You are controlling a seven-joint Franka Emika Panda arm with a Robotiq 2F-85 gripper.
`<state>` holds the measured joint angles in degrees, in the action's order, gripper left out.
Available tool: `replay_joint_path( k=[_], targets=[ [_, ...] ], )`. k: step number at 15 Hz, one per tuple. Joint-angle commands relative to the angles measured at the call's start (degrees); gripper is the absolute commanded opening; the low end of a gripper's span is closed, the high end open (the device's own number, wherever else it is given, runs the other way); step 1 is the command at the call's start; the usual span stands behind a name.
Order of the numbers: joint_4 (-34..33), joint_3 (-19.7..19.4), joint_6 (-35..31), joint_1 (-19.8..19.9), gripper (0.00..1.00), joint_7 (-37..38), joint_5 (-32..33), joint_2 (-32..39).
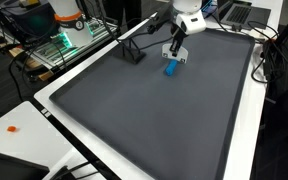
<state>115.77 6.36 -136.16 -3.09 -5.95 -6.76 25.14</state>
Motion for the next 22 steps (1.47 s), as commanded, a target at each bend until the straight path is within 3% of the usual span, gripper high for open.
replay_joint_path(
  k=[1, 22],
  targets=[
    [0.3, -0.2, 0.8, 0.0, 0.01, -0.4, 1.1, -1.0],
    [0.2, -2.8, -0.6, 0.4, 0.01, -0.4, 6.6, -1.6]
  ],
)
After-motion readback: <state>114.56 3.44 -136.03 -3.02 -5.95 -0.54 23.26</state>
